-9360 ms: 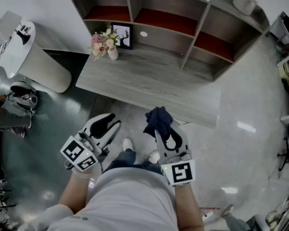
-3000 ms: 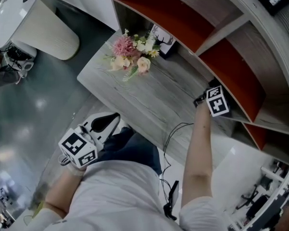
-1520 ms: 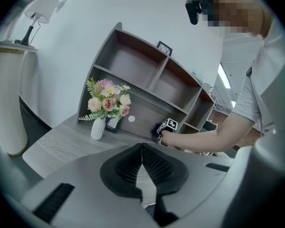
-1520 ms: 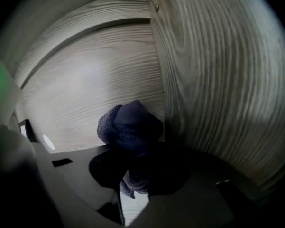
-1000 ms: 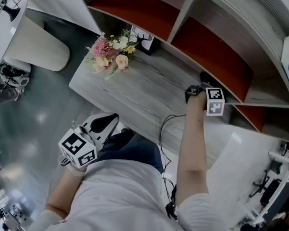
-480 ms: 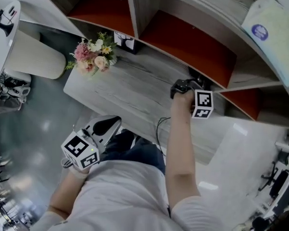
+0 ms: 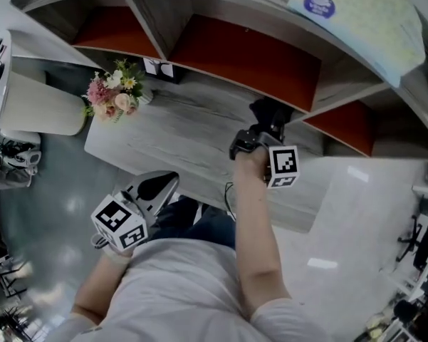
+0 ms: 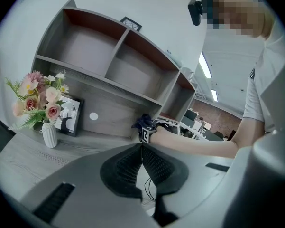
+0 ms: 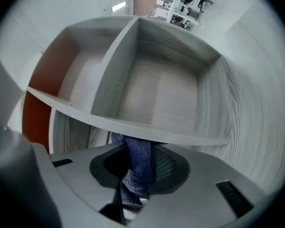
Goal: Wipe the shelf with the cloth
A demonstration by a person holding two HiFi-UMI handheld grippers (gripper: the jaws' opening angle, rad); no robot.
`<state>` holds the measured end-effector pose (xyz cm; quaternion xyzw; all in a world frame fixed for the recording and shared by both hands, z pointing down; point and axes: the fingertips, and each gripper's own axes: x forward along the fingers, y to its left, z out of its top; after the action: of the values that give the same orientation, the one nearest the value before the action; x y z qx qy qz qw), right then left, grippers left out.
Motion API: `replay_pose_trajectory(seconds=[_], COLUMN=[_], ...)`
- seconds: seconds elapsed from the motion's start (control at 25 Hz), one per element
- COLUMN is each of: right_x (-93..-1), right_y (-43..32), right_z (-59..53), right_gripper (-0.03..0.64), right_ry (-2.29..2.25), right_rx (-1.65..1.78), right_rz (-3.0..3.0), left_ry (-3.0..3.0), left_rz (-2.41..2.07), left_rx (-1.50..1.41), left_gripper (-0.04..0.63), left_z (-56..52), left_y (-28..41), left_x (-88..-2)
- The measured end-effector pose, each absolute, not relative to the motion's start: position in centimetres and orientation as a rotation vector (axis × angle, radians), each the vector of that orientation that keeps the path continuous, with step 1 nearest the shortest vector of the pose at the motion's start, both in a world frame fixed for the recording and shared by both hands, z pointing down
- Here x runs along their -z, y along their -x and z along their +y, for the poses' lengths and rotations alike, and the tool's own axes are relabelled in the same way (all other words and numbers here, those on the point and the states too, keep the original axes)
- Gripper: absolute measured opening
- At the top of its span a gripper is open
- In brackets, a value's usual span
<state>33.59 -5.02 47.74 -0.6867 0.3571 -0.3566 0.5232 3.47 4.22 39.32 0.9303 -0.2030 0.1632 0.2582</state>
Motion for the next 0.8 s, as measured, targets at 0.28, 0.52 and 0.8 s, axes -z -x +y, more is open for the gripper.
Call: replay_pose_trajectory(seconds=[0.28,0.52,0.8], right_x=[-46.0,-46.8,-49.4], right_y=[-32.1,-32.3,-33.6], right_z=[-2.6,-2.3,-3.9], right_gripper=[0.1,0.1,0.1], right_ry=[1.604,1.622,1.647], right_rx=[0.869,0.862,0.853], right_rz=[0.872,0.843,0.77], left_ry=[-2.536,-2.532,-2.502], left_rz=[-0.469,-0.472,-0.539], left_rx=[-0.475,-0.482,-0.476], left_gripper=[0.015,0.015,0.015], left_z=[4.5,4.1,3.6], left_y=[-4.8,-4.2,-2.3], left_x=[-39.8,-40.0,-40.5])
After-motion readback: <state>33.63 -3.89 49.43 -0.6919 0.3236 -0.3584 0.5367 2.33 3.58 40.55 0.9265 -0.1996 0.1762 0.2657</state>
